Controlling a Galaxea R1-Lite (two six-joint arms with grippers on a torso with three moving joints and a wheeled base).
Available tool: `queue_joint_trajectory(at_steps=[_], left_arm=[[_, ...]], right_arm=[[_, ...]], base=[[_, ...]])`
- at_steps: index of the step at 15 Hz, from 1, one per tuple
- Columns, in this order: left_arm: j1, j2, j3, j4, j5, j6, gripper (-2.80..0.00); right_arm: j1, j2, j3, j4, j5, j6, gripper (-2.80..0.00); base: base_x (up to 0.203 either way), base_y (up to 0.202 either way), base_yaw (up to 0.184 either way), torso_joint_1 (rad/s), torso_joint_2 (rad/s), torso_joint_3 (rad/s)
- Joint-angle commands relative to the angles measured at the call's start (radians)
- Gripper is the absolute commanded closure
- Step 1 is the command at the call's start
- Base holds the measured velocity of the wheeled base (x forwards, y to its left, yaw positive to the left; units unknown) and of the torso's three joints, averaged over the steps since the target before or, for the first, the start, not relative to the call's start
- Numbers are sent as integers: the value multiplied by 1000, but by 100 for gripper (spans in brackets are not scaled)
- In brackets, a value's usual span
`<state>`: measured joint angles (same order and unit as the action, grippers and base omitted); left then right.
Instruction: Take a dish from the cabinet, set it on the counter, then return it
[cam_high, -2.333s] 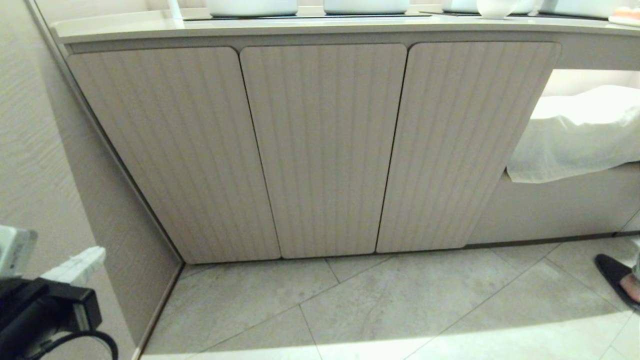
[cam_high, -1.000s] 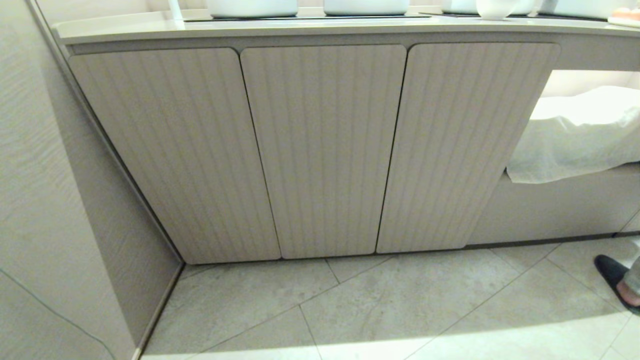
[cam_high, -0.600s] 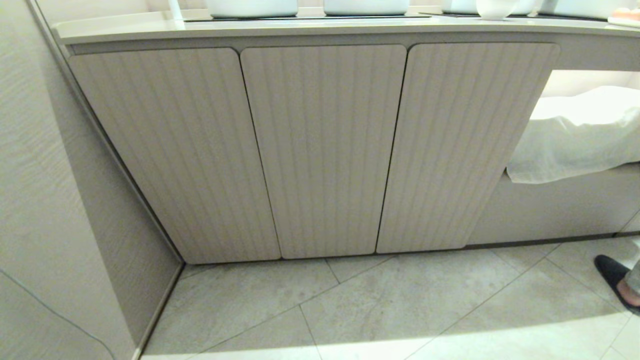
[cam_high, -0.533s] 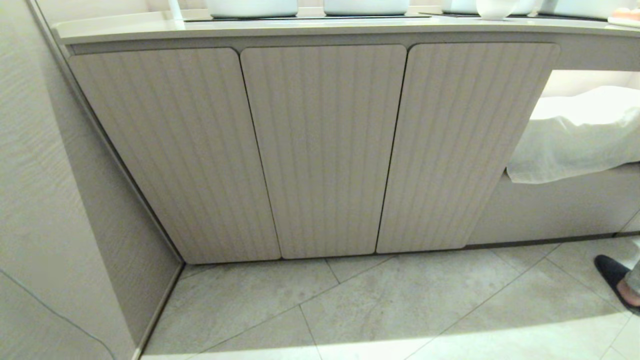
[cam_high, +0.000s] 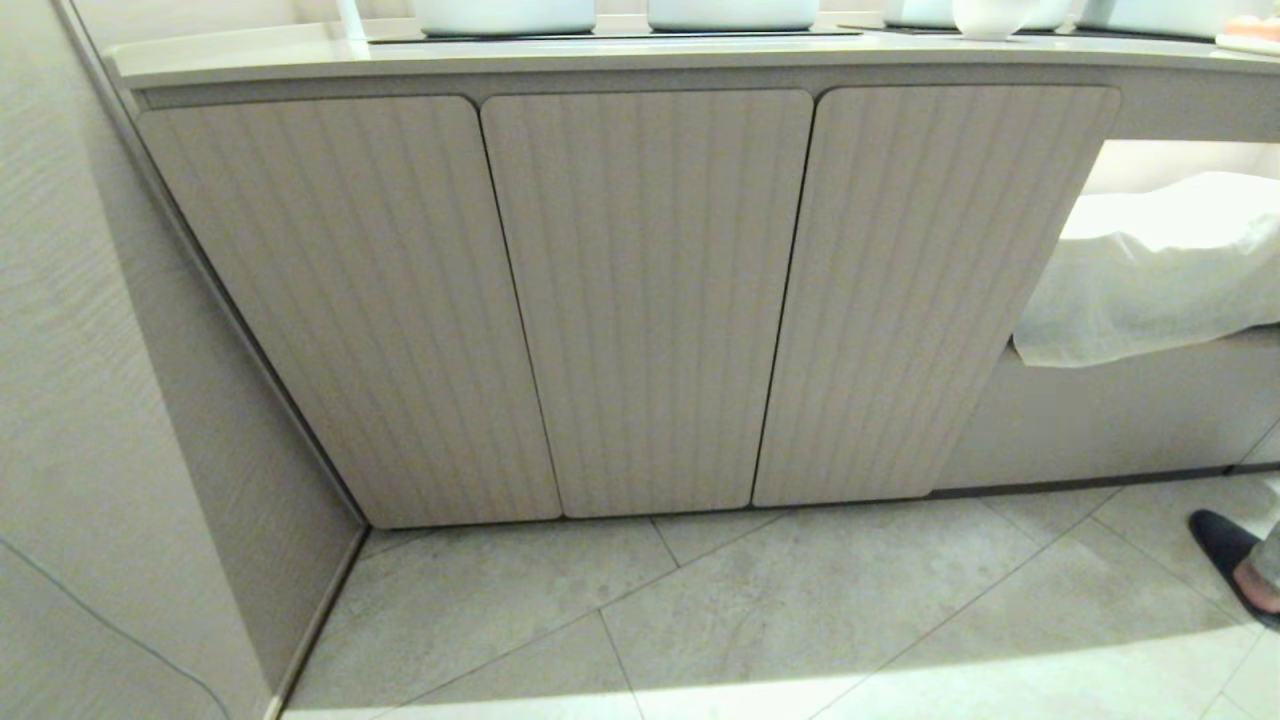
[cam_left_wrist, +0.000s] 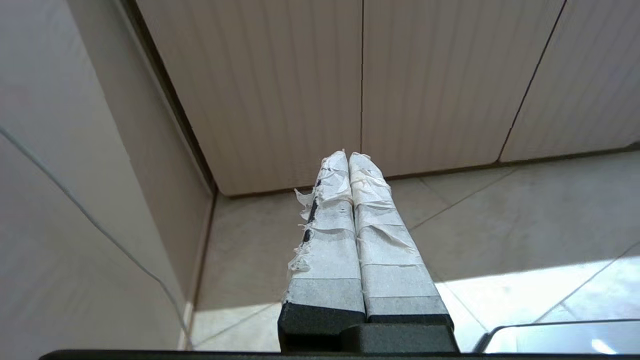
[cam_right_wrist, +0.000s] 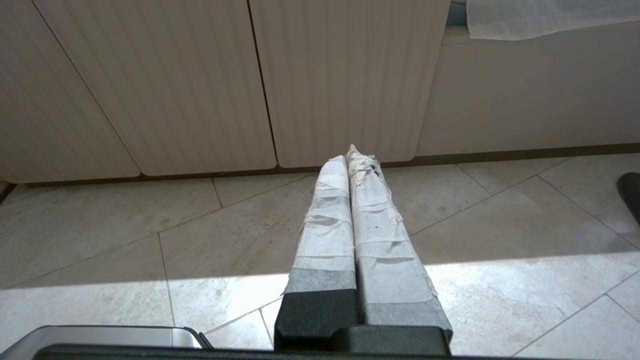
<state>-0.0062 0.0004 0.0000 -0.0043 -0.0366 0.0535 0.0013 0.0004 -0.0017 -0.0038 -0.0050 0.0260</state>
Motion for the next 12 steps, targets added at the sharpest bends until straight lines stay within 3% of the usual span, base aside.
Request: queue_joint_trajectory(at_steps=[1,12], left_arm=[[0,1,0,0,0,-8,0],[0,1,0,0,0,-9,0]], right_arm=[[0,1,0,-1,0,0,0],[0,1,0,-1,0,0,0]], base=[[0,0,0,0,0,0],[0,0,0,0,0,0]])
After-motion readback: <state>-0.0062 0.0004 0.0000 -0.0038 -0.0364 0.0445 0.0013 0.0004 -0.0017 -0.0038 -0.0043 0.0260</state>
